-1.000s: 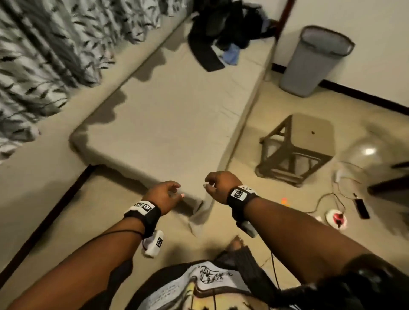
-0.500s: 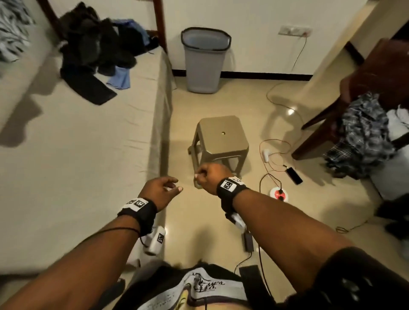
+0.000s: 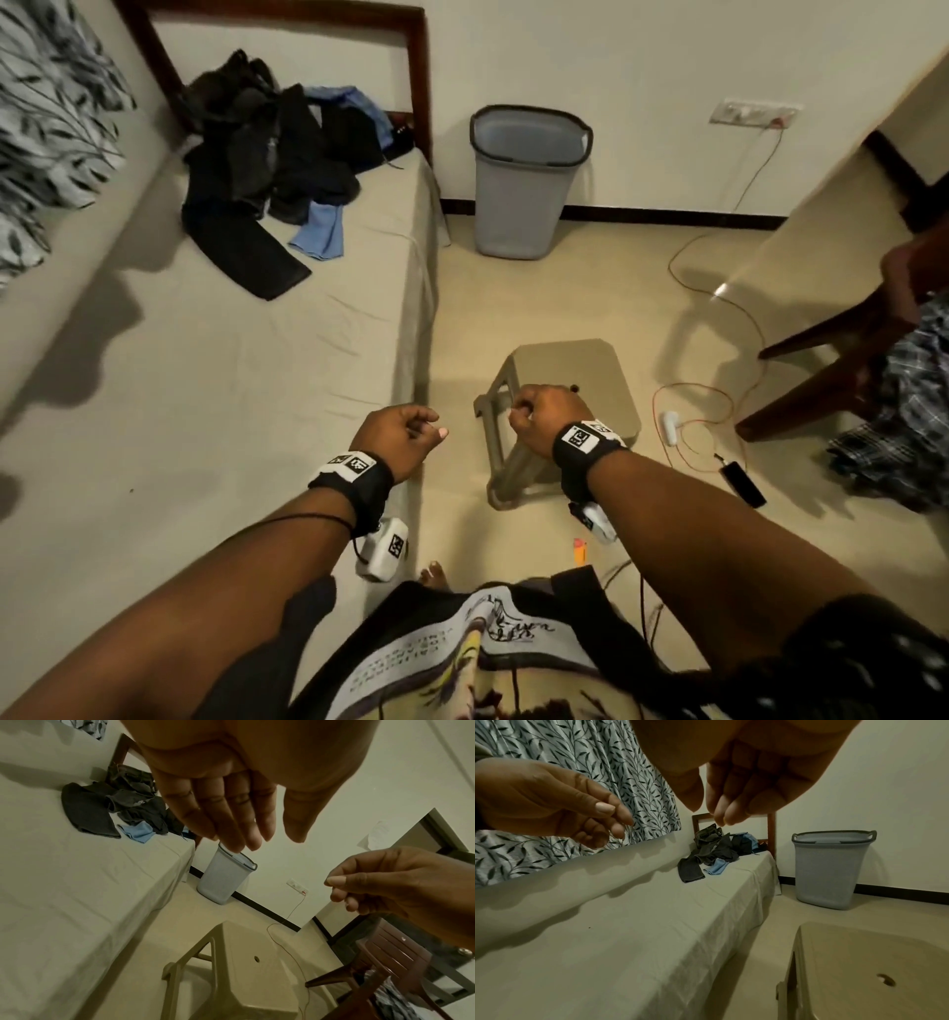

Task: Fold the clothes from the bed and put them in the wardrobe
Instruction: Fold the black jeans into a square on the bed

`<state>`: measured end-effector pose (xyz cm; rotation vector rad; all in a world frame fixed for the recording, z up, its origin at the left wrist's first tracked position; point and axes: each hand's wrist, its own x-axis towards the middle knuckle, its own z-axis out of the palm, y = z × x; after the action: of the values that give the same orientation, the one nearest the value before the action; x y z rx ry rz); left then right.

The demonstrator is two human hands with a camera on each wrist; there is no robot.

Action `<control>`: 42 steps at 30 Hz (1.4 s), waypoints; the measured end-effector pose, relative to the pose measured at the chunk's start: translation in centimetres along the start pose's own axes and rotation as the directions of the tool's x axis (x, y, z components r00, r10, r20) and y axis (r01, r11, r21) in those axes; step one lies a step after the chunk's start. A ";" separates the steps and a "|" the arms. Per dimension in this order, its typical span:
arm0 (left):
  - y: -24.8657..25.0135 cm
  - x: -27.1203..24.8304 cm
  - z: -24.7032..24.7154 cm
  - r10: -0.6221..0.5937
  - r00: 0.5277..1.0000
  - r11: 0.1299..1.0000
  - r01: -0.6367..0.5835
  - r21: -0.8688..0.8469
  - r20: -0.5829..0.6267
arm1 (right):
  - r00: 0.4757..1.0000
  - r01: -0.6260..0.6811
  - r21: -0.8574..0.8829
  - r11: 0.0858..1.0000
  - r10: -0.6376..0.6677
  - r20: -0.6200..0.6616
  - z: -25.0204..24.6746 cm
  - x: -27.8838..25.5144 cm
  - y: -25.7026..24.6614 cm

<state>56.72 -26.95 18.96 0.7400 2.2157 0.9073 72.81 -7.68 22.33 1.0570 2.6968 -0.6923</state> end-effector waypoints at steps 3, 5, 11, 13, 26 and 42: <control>0.1 3.8 -2.7 -0.037 0.999 0.999 0.037 0.019 0.008 | 1.000 0.001 -0.005 1.000 -0.001 -0.026 -0.8 3.8 -2.1; 0.0 6.2 -4.0 -0.136 0.983 0.989 0.142 -0.041 0.122 | 0.998 0.039 -0.123 0.992 -0.045 -0.045 -0.9 6.4 -3.7; -1.0 11.2 -6.9 -0.279 0.940 0.909 0.325 -0.263 0.197 | 0.985 0.126 -0.282 0.951 -0.087 0.149 -0.8 15.5 -6.9; -2.3 12.8 -7.9 -0.299 0.943 0.922 0.325 -0.208 0.149 | 0.948 0.173 -0.244 0.954 -0.094 0.305 -0.1 19.3 -7.2; -4.8 24.5 -15.0 -0.594 0.805 0.800 0.589 0.110 0.010 | 0.747 0.525 -0.197 0.828 -0.336 0.574 -3.3 42.8 -11.0; -0.4 38.1 -18.7 -0.522 0.801 0.841 0.428 -0.330 -0.292 | 0.771 0.473 -0.067 0.878 -0.377 0.513 -5.5 59.5 -14.7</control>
<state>18.56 -8.57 16.60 -0.1414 2.3787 1.0918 19.18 21.20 13.91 0.1611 2.4799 -0.6345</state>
